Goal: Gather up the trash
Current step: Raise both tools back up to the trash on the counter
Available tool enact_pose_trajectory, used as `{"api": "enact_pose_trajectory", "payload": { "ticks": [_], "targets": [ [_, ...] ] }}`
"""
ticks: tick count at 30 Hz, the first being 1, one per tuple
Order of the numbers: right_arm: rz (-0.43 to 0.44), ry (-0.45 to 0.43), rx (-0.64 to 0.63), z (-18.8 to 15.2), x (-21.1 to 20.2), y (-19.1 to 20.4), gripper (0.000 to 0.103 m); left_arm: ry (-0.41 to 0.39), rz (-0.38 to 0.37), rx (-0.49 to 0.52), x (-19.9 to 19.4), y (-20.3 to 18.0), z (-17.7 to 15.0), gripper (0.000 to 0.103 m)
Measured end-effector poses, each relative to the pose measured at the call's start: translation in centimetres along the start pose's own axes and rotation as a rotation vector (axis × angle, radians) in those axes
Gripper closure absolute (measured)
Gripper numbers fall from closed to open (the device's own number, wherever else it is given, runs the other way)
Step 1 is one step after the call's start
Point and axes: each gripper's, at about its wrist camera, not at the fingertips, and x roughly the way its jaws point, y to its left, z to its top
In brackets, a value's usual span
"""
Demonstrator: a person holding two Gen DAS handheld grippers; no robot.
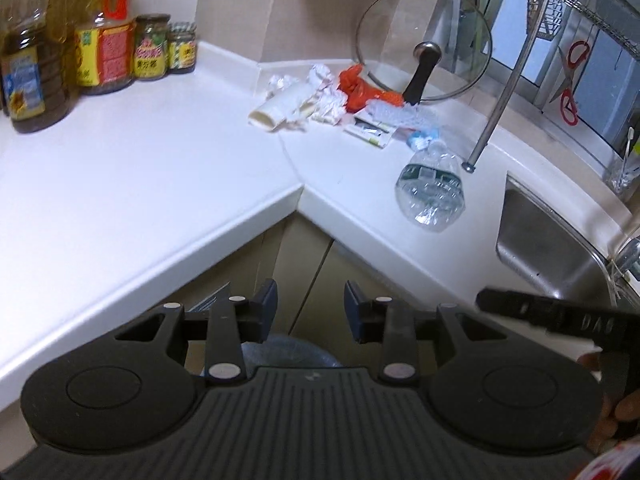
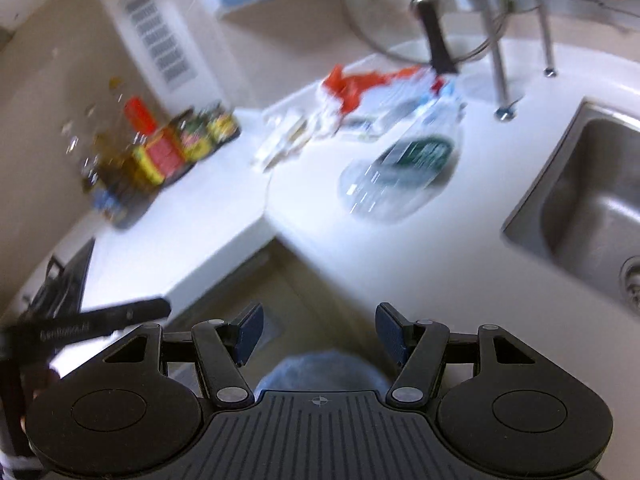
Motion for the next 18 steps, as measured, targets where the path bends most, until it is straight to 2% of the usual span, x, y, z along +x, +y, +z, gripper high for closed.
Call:
{"api": "enact_pose_trajectory", "payload": {
  "ticks": [7,18],
  "targets": [
    [-0.025,-0.095,-0.014,5.3,0.8,-3.3,0.041,-0.034,0.025,0.021,2.9,-2.2,3.0,0.071],
    [-0.106,-0.16,-0.342,12.9,8.6,-6.8,0.041,-0.088,0.135,0.039,9.6,-3.4,9.9,0.071]
  ]
}}
